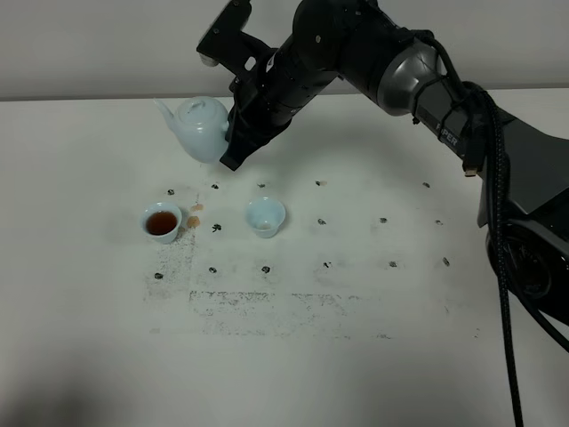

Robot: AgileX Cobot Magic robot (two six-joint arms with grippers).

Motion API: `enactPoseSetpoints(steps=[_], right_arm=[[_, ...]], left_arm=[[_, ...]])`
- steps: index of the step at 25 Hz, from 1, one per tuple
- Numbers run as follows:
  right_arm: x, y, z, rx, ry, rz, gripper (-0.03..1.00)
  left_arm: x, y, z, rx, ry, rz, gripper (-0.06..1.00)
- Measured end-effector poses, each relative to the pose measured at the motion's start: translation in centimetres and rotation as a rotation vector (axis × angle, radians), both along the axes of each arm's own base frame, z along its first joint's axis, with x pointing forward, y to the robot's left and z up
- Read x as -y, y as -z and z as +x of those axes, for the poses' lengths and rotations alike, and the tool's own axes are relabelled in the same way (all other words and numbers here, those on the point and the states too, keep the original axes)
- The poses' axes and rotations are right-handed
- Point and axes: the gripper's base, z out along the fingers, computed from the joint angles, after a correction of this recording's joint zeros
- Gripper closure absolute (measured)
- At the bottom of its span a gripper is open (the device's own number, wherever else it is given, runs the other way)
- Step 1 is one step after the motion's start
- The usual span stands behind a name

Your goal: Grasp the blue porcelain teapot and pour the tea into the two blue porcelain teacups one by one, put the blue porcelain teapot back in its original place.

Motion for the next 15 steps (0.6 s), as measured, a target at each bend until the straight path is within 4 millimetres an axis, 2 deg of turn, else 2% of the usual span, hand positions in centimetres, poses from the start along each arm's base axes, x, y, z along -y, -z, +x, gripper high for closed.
enactPoseSetpoints(steps=[6,15], right_arm=[[-0.5,3.8,0.7,-0.044,0.016,-0.016,0.93],[-0.9,6.3,1.1,-0.071,0.022,-0.005,0.93]], left_arm=[[0.0,0.0,0.0,0.0,0.0,0.0,0.28],[0.0,0.0,0.0,0.0,0.0,0.0,0.28]])
